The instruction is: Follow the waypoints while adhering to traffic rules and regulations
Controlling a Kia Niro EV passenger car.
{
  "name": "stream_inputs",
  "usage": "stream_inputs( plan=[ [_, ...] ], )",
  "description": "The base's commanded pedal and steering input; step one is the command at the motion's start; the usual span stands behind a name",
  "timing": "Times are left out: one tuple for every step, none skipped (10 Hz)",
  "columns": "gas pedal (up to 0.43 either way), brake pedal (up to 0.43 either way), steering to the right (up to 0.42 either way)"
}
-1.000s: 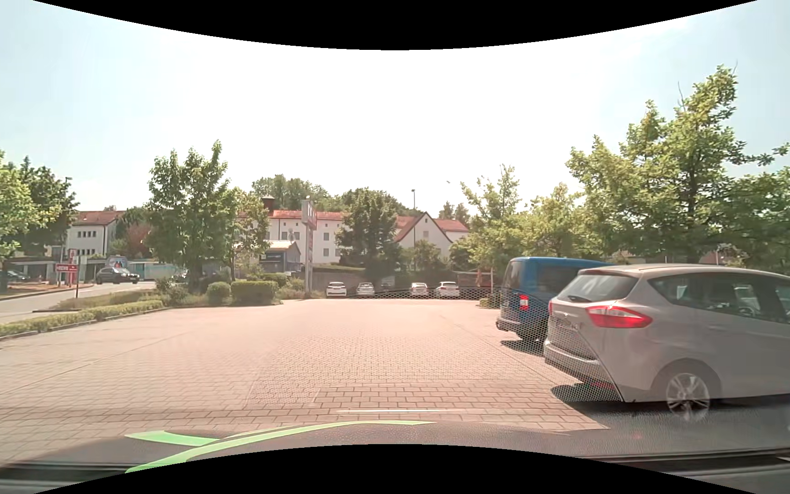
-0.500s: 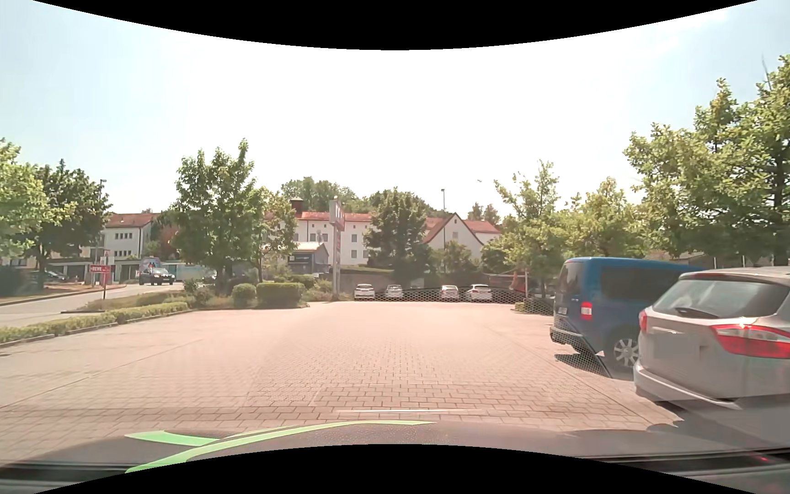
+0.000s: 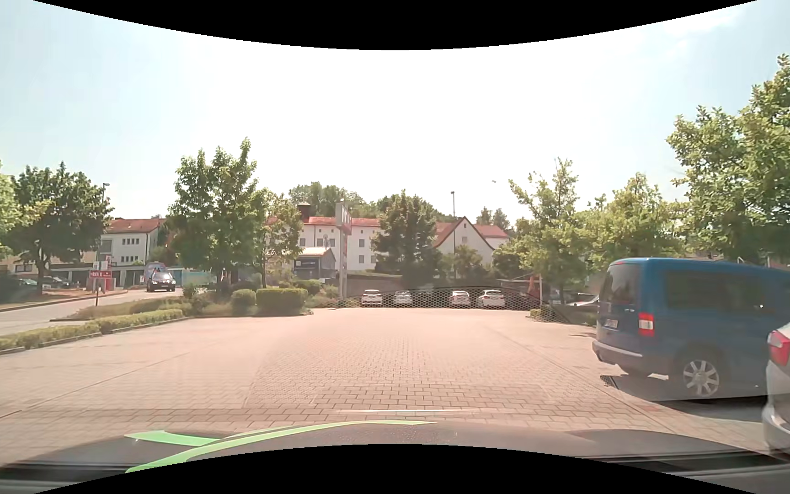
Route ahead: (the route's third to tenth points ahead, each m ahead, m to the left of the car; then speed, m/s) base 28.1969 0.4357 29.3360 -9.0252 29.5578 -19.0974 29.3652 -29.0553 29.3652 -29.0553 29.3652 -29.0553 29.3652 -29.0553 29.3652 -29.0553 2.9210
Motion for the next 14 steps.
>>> stream_inputs(
  plan=[
    [0.13, 0.0, 0.002],
    [0.13, 0.0, 0.002],
    [0.118, 0.0, 0.002],
    [0.087, 0.0, 0.005],
    [0.087, 0.0, 0.004],
    [0.087, 0.0, 0.004],
    [0.087, 0.0, 0.004],
    [0.087, 0.0, 0.005],
    [0.087, 0.0, 0.007],
    [0.087, 0.0, 0.007],
    [0.079, 0.0, 0.007],
    [0.047, 0.0, 0.008],
    [0.028, 0.0, 0.011],
    [0.028, 0.0, 0.013]
  ],
)
